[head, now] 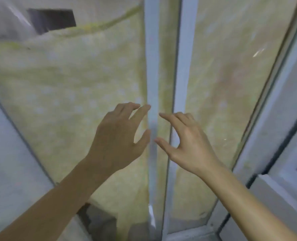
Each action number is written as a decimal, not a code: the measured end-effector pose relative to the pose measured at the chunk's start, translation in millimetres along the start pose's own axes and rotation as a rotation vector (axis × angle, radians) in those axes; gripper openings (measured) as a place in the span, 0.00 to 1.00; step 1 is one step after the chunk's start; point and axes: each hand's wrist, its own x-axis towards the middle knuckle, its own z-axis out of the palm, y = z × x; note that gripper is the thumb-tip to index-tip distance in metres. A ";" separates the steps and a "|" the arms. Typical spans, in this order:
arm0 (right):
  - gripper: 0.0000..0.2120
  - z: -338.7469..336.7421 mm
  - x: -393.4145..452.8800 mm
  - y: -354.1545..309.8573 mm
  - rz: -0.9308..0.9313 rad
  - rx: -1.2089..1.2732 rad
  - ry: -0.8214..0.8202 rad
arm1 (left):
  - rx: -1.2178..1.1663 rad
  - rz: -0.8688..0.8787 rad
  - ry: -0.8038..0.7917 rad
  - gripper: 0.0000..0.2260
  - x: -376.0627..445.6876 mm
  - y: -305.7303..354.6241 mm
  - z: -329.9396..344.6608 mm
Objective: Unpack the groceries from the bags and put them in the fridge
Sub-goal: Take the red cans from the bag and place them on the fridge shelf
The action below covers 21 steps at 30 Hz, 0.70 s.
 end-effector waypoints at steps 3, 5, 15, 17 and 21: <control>0.31 54.1 8.8 -80.6 -0.172 0.132 -0.095 | 0.083 -0.167 -0.015 0.26 -70.4 -57.2 -39.0; 0.31 87.1 7.1 -134.9 -0.260 0.199 -0.148 | 0.121 -0.282 -0.028 0.26 -123.0 -91.4 -67.1; 0.30 216.1 -63.3 -359.9 -0.521 0.511 -0.415 | 0.291 -0.814 -0.116 0.28 -399.5 -186.2 -169.5; 0.28 242.9 -83.4 -391.6 -0.564 0.552 -0.505 | 0.306 -0.927 -0.127 0.28 -443.1 -193.6 -176.0; 0.24 300.5 -121.6 -435.2 -0.650 0.636 -0.722 | 0.327 -1.154 -0.136 0.25 -517.1 -199.3 -175.5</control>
